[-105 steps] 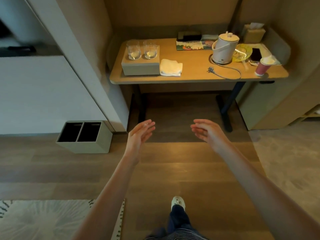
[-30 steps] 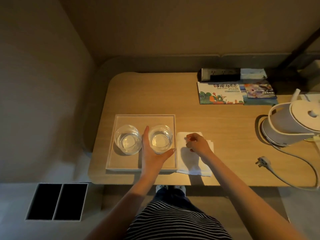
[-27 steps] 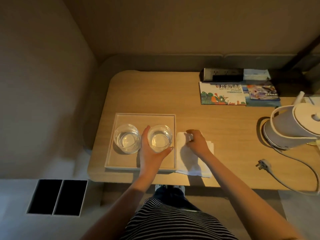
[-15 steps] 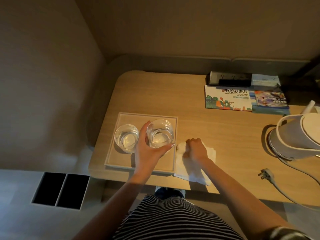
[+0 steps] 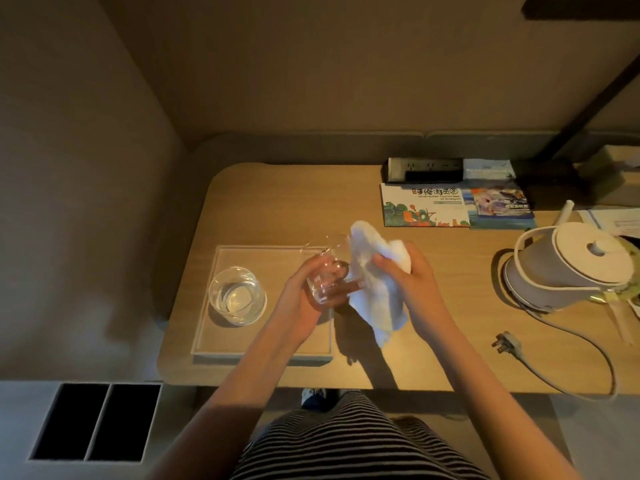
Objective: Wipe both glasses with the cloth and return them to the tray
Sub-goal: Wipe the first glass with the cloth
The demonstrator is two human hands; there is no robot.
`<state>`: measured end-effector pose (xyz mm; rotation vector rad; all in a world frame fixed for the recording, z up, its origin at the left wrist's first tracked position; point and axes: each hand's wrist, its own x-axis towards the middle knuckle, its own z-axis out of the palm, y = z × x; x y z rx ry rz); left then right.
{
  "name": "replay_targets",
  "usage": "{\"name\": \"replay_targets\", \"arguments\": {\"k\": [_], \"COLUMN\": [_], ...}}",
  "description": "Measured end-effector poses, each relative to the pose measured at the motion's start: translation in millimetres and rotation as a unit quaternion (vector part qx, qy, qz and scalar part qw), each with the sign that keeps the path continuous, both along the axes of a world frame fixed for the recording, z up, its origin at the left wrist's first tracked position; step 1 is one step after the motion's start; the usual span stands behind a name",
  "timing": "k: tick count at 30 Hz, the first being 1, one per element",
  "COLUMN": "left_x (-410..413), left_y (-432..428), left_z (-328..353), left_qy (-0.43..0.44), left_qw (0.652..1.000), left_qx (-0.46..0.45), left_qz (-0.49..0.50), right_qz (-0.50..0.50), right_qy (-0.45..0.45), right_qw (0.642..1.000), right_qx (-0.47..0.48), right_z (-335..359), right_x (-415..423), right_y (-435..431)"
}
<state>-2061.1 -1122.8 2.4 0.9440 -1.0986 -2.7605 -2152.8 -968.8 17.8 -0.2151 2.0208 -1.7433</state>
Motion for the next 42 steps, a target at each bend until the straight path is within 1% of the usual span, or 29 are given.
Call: {"name": "replay_targets", "arguments": {"k": [2,3,4,7,8,10,12,14,17,19,22,24,26,29,31,33,34,37,39,40,42], "left_x": [-9.0,-12.3,-14.7,-12.2,-9.8,-4.2,-1.0,-1.2,-3.6,-1.8,2.3,0.1,-6.0,-8.4,-4.2,-2.1,-2.4,-8.9,-10.2,-8.6,-7.2], "left_y": [1.0,0.4,-1.7,-4.7,-2.8,1.7,4.2,1.4,-7.8,-9.3,-10.9,-13.8,-21.3,-30.3,-32.8,-30.4,-27.7,-20.5,-18.5,-18.0,-15.5], "left_z": [-1.5,-2.2,-5.5,-7.1,-7.1,-4.7,-3.3,-2.2,-4.8,-4.9,-4.7,-1.1,3.5,7.3,5.8,6.5,7.7,7.8,3.9,4.4,5.2], "left_qy": [0.0,0.0,-0.005,-0.03,-0.025,-0.009,0.009,-0.001,-0.051,-0.038,0.011,0.02,0.017,0.037,0.055,0.072,0.081,0.068,0.058,0.055,0.051], "left_qw": [0.999,0.999,0.999,0.999,0.998,0.997,0.996,0.997,0.996,0.995,0.991,0.991,0.993,0.998,0.994,0.991,0.99,0.991,0.986,0.984,0.987], "left_qx": [0.029,0.034,0.032,-0.001,-0.013,-0.035,-0.047,-0.05,-0.063,-0.084,-0.104,-0.099,-0.079,0.018,0.075,0.097,0.097,0.105,0.149,0.157,0.137], "left_qz": [-0.019,-0.025,-0.029,-0.044,-0.05,-0.066,-0.078,-0.06,-0.025,-0.047,-0.083,-0.085,-0.085,-0.056,-0.053,-0.057,-0.057,-0.048,-0.052,-0.058,-0.062], "right_qz": [0.009,0.021,0.038,0.092,0.083,0.043,0.032,0.068,0.136,0.104,0.032,0.021,0.026,0.037,0.002,-0.022,-0.014,0.071,0.124,0.132,0.117], "right_qy": [-0.041,-0.045,-0.026,0.113,0.133,0.136,0.15,0.196,0.253,0.24,0.187,0.19,0.203,0.224,0.194,0.163,0.166,0.19,0.24,0.278,0.335], "right_qw": [0.996,0.995,0.995,0.989,0.987,0.99,0.988,0.978,0.957,0.965,0.982,0.981,0.978,0.974,0.981,0.986,0.986,0.977,0.962,0.951,0.935], "right_qx": [-0.076,-0.089,-0.083,-0.035,-0.029,-0.015,-0.004,0.017,0.043,0.033,0.017,0.03,0.031,0.018,0.019,-0.002,-0.025,-0.063,-0.035,-0.012,0.03], "right_z": [14.3,17.7,18.6,15.0,13.8,16.5,20.0,21.9,18.4,18.1,29.8,32.1,30.6,29.5,34.8,42.1,45.4,43.1,34.6,30.8,29.3], "right_x": [13.4,19.8,24.7,29.5,26.2,15.3,9.3,18.1,42.7,36.7,12.1,12.0,28.2,45.3,34.3,21.6,20.0,37.8,53.0,55.9,46.6], "right_y": [-5.6,-6.5,-6.7,-8.8,-10.6,-14.4,-15.3,-14.1,-16.6,-22.5,-27.1,-25.7,-25.5,-28.3,-31.1,-32.3,-31.7,-28.5,-27.4,-27.6,-30.8]}}
